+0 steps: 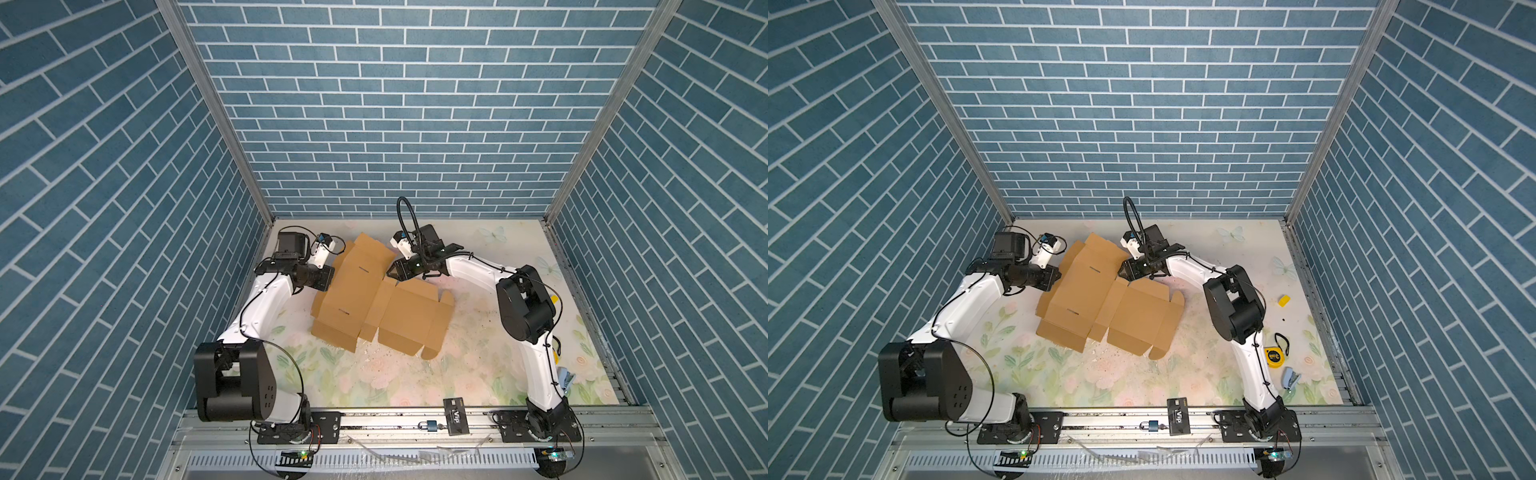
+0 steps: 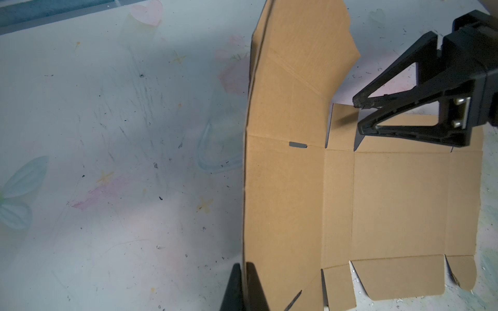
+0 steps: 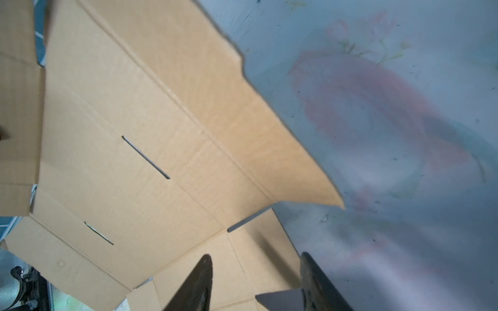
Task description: Fold the paper box
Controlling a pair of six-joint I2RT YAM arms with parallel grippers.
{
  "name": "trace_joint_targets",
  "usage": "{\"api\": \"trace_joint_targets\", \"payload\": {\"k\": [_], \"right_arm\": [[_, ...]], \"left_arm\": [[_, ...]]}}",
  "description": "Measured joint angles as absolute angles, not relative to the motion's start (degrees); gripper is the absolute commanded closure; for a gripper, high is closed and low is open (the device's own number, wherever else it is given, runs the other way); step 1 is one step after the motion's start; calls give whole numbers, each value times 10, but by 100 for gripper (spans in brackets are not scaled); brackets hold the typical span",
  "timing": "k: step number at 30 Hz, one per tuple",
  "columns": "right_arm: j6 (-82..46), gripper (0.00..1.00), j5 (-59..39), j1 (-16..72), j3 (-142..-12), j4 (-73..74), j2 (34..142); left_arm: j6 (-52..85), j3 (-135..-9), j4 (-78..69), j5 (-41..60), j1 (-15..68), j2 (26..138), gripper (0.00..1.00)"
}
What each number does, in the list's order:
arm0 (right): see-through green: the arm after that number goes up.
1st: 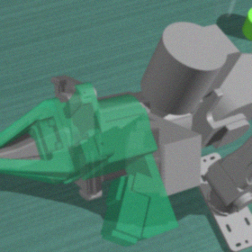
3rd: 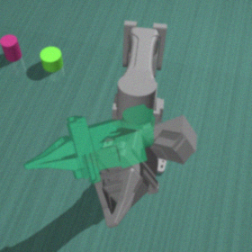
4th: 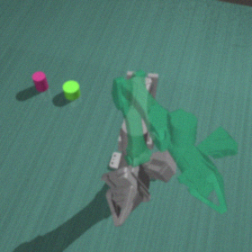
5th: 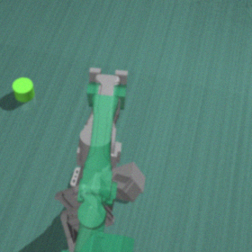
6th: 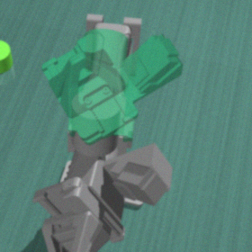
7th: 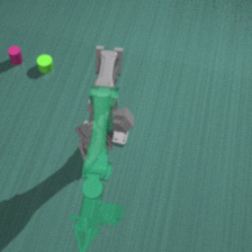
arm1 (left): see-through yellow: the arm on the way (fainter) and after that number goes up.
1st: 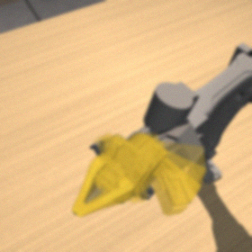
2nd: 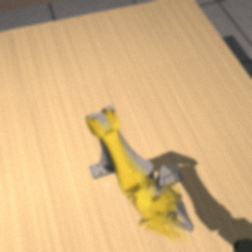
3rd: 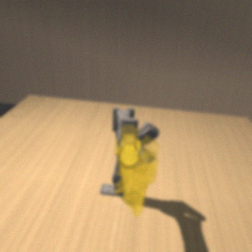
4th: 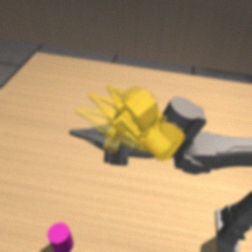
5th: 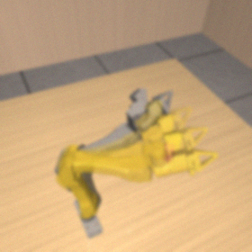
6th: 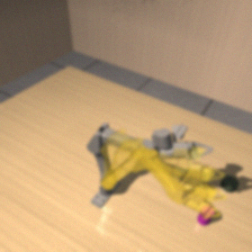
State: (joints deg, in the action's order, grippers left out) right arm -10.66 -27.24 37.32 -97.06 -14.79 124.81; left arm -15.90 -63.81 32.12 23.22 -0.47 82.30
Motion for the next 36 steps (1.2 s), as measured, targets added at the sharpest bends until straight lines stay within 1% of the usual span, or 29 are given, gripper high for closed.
{"api": "trace_joint_targets", "payload": {"k": [7, 18, 23, 34, 36], "right_arm": [[-107, 46, -282, 367, -990, -146, 1263], [-108, 51, -313, 382, -996, -156, 1272], [-116, 51, -328, 389, -965, -151, 1250], [-136, 51, -342, 391, -923, -147, 1228], [-138, 51, -342, 391, -913, -134, 1223]], "left_arm": [[-159, -638, 321, 234, -4, 823, 95], [-159, -638, 320, 235, -4, 823, 95], [-158, -638, 319, 235, -4, 826, 95], [-159, -671, 339, 223, 19, 879, 96], [-160, -672, 340, 223, 27, 878, 100]]}}
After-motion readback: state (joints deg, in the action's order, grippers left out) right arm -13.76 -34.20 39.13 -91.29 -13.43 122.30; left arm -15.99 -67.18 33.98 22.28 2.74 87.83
